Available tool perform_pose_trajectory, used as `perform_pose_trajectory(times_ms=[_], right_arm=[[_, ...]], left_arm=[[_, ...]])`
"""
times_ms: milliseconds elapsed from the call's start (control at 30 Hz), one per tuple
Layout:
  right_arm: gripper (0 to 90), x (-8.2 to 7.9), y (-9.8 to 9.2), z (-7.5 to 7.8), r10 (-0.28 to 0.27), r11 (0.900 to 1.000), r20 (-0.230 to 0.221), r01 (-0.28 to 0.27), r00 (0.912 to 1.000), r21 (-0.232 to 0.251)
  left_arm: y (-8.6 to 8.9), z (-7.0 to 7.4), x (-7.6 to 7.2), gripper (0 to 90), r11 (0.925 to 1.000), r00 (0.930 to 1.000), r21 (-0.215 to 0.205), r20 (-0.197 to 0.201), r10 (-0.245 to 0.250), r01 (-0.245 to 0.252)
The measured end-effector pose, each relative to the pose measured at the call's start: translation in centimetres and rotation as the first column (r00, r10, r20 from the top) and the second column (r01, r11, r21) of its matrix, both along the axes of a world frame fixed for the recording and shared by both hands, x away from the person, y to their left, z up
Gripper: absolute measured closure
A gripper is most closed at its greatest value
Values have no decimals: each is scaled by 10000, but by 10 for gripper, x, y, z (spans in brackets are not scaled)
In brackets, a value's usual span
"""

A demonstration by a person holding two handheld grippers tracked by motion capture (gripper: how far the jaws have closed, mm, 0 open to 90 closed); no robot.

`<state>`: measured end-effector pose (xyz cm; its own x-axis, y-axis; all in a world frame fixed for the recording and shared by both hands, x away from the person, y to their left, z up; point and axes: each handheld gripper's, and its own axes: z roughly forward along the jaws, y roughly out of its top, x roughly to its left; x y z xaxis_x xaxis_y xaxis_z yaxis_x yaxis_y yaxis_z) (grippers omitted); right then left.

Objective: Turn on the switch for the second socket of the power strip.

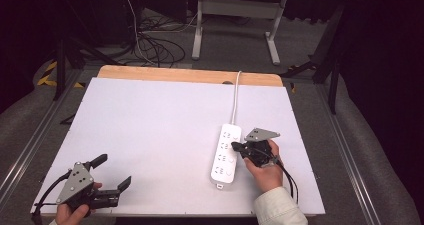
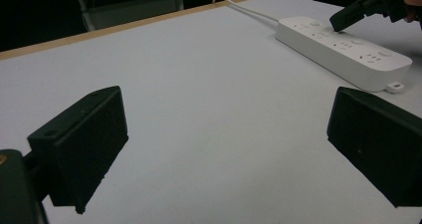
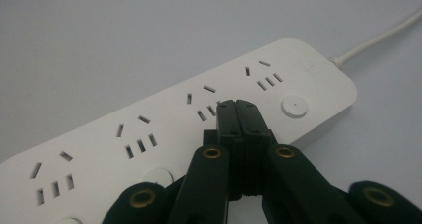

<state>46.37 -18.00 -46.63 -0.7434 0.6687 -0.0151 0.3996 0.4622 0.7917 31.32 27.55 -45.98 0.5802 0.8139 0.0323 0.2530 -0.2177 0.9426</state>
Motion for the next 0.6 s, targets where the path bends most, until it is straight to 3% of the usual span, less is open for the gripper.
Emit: perform_pose_trajectory(times_ms=[600], right_arm=[[900,-2,2,-2,-250,9997,-5,250,9997,-25]], left_arm=[[-1,0,0,31,10000,10000,-7,-17,-3,3]])
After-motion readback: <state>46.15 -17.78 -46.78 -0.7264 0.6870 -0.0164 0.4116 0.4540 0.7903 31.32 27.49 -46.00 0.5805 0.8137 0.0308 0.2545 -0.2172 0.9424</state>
